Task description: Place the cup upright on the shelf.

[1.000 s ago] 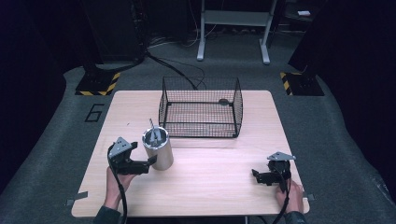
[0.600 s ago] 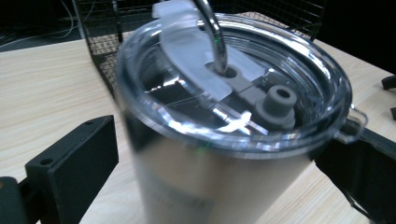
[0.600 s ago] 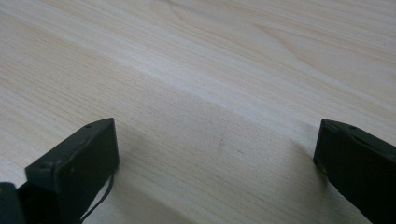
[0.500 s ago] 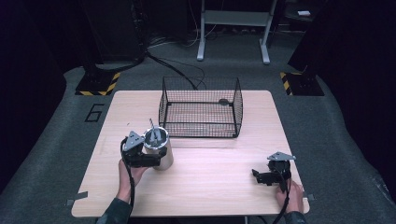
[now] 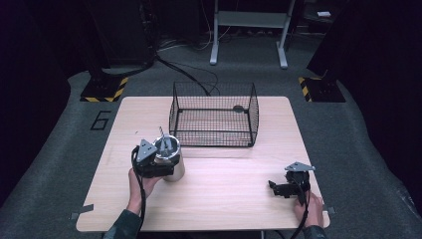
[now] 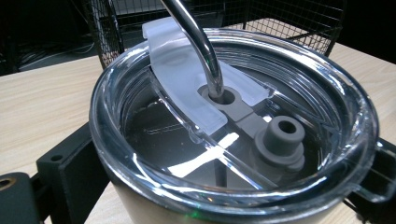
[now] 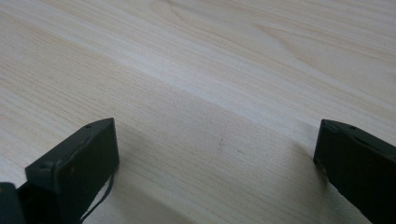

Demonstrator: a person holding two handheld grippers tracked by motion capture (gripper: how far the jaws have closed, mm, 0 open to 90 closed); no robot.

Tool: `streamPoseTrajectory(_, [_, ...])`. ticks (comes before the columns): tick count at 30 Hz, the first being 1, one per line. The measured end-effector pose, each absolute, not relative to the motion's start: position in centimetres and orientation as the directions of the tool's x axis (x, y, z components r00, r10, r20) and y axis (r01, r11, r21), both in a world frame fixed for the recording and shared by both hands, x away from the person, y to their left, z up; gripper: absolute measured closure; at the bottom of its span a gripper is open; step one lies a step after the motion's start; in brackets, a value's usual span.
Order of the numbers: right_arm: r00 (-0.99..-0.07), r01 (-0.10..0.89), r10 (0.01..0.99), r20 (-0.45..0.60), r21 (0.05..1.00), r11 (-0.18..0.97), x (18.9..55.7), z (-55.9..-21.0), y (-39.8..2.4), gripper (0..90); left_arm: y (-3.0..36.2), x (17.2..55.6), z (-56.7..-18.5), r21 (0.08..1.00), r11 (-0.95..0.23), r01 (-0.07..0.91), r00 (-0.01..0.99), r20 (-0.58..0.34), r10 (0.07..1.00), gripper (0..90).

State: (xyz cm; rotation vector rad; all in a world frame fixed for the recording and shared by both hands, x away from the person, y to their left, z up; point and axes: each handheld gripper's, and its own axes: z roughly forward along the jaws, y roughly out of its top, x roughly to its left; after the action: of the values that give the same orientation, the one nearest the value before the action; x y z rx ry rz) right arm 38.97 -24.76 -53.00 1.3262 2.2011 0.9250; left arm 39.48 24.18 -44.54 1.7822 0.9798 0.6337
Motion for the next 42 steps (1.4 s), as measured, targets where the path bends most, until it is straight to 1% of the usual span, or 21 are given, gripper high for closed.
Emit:
streamPoseTrajectory(8, [-0.465,0.615,0.885,-0.006,0.717,0.328,39.0,-53.0,-24.8,0.0,24.1,39.4,-44.3,0.911,-0.248,0.329,0.572,0.016,0.820,4.1])
streamPoseTrajectory(16, [-0.466,0.615,0.885,-0.006,0.717,0.329,39.0,-53.0,-24.8,0.0,24.1,39.0,-43.7,0.916,-0.244,0.320,0.588,0.010,0.809,4.1])
streamPoseTrajectory(22, [-0.466,0.615,0.885,-0.006,0.717,0.329,39.0,-53.0,-24.8,0.0,24.2,38.7,-42.0,0.926,-0.236,0.293,0.604,0.012,0.797,4.1])
streamPoseTrajectory(25, [-0.466,0.615,0.885,-0.006,0.717,0.329,39.0,-53.0,-24.8,0.0,24.2,38.5,-40.5,0.933,-0.232,0.275,0.629,0.008,0.777,4.1])
streamPoseTrajectory(30, [-0.466,0.615,0.885,-0.006,0.717,0.329,39.0,-53.0,-24.8,0.0,24.1,38.5,-39.0,0.937,-0.230,0.263,0.652,0.004,0.758,4.1])
streamPoseTrajectory(34, [-0.467,0.614,0.884,-0.006,0.717,0.330,39.0,-53.0,-24.8,0.0,23.8,38.7,-37.3,0.937,-0.242,0.254,0.681,0.004,0.732,4.1])
streamPoseTrajectory(42, [-0.467,0.615,0.884,-0.006,0.716,0.330,39.0,-53.0,-24.8,0.0,23.2,39.4,-35.2,0.942,-0.239,0.234,0.708,0.003,0.706,4.1])
